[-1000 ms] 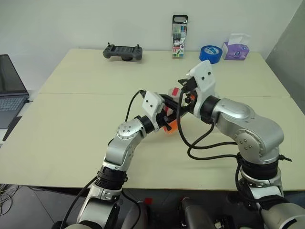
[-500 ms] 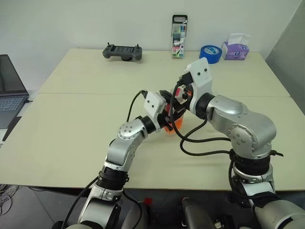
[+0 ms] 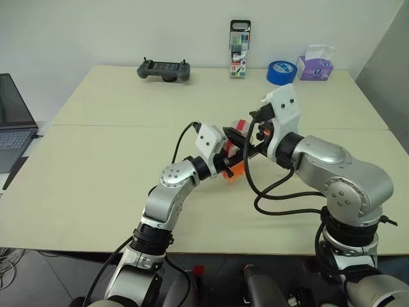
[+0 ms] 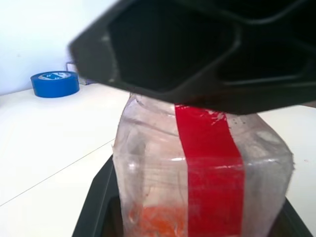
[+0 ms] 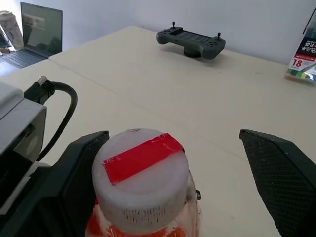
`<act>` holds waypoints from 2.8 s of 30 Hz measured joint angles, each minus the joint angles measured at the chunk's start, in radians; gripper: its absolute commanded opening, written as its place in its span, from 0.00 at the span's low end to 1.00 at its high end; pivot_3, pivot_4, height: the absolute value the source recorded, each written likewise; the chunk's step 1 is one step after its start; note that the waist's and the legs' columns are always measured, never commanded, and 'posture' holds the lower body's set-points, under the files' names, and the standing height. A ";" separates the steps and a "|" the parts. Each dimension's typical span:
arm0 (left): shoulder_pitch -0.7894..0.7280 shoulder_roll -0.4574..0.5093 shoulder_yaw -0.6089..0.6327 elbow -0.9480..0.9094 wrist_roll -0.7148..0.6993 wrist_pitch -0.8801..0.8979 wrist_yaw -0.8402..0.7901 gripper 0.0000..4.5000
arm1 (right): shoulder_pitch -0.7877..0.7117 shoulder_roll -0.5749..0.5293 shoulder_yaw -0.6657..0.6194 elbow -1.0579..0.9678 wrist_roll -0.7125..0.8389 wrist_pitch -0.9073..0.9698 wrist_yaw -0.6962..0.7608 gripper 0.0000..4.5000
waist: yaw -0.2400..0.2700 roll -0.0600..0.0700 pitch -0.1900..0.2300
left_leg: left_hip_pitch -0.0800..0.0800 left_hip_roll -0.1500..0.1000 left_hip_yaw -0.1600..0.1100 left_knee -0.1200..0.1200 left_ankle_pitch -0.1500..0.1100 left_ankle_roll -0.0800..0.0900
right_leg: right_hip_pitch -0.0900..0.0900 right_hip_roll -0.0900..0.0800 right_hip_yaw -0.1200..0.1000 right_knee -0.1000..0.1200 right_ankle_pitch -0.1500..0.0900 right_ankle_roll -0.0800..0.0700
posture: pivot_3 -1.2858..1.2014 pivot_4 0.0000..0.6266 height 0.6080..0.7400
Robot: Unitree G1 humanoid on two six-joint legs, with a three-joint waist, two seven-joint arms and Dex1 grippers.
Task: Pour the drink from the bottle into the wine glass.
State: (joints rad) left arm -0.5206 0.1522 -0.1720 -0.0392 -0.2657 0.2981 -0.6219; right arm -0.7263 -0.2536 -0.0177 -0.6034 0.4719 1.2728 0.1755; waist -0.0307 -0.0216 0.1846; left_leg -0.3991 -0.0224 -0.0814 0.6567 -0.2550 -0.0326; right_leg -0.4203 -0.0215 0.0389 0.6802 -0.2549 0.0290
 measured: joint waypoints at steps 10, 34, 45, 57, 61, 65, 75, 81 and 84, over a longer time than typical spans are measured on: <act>-0.001 0.003 0.005 0.000 0.000 -0.007 0.002 0.36 | 0.010 0.039 -0.038 -0.059 0.019 0.063 -0.044 1.00 | 0.000 0.000 0.000 | 0.000 0.000 0.000 0.000 0.000 0.000 | 0.000 0.000 0.000 0.000 0.000 0.000 | 0.52 0.24 1.00; -0.006 -0.020 -0.023 -0.010 -0.001 -0.043 -0.010 0.36 | -0.008 -0.273 -0.024 0.152 0.140 -0.258 0.482 0.41 | -0.001 0.000 0.000 | 0.001 -0.001 0.003 0.001 -0.001 0.001 | 0.003 0.001 -0.001 -0.002 0.000 0.000 | 0.52 0.24 1.00; -0.015 -0.007 -0.006 0.004 0.001 -0.026 0.025 0.36 | -0.121 -0.332 0.076 0.451 0.086 -0.503 0.710 0.71 | 0.002 0.000 0.000 | -0.001 0.000 0.000 0.002 -0.001 0.001 | 0.001 0.000 0.000 -0.001 0.000 0.000 | 0.52 0.24 1.00; 0.000 -0.005 0.010 0.014 0.002 -0.022 0.021 0.36 | -0.054 -0.331 0.033 0.223 0.115 -0.386 0.535 0.87 | 0.003 0.000 0.000 | -0.001 0.000 0.001 0.003 -0.001 0.001 | 0.001 -0.001 0.001 -0.001 0.001 0.001 | 0.52 0.24 1.00; 0.000 -0.002 0.010 0.015 0.002 -0.022 0.020 0.36 | -0.038 -0.272 0.031 0.130 0.102 -0.304 0.372 0.87 | 0.003 0.000 0.000 | -0.001 0.000 0.001 0.003 -0.001 0.001 | 0.001 -0.001 0.001 -0.001 0.001 0.001 | 0.52 0.24 1.00; 0.000 0.000 0.010 0.016 0.002 -0.022 0.019 0.36 | -0.037 -0.212 0.029 0.045 0.101 -0.232 0.253 0.87 | 0.003 0.000 0.000 | -0.001 0.000 0.000 0.003 -0.001 0.001 | 0.001 -0.001 0.001 -0.001 0.001 0.001 | 0.52 0.24 1.00; 0.000 -0.001 0.010 0.017 0.002 -0.022 0.017 0.36 | -0.022 -0.053 0.043 -0.022 0.021 -0.095 -0.024 0.87 | 0.003 0.000 0.000 | -0.001 0.000 0.001 0.003 -0.001 0.001 | 0.001 -0.001 0.001 -0.001 0.001 0.001 | 0.52 0.24 1.00; 0.000 0.000 0.010 0.022 0.002 -0.022 0.013 0.36 | -0.022 0.062 0.049 -0.009 0.002 -0.052 -0.107 0.87 | 0.001 0.000 0.000 | -0.001 0.000 0.000 0.003 -0.001 0.001 | 0.000 0.000 0.001 0.000 0.001 0.001 | 0.52 0.24 1.00; 0.000 0.000 0.010 0.022 0.002 -0.022 0.013 0.36 | -0.033 0.097 0.049 -0.005 -0.002 -0.025 -0.134 0.87 | 0.001 0.000 0.000 | -0.001 0.000 0.001 0.003 -0.001 0.001 | 0.000 0.000 0.001 0.000 0.001 0.001 | 0.52 0.24 1.00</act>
State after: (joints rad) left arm -0.5204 0.1521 -0.1620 -0.0175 -0.2637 0.2764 -0.6092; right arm -0.7591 -0.1562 0.0308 -0.6089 0.4695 1.2474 0.0414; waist -0.0300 -0.0216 0.1848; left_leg -0.4000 -0.0227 -0.0808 0.6599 -0.2556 -0.0317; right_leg -0.4200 -0.0219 0.0397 0.6797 -0.2544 0.0303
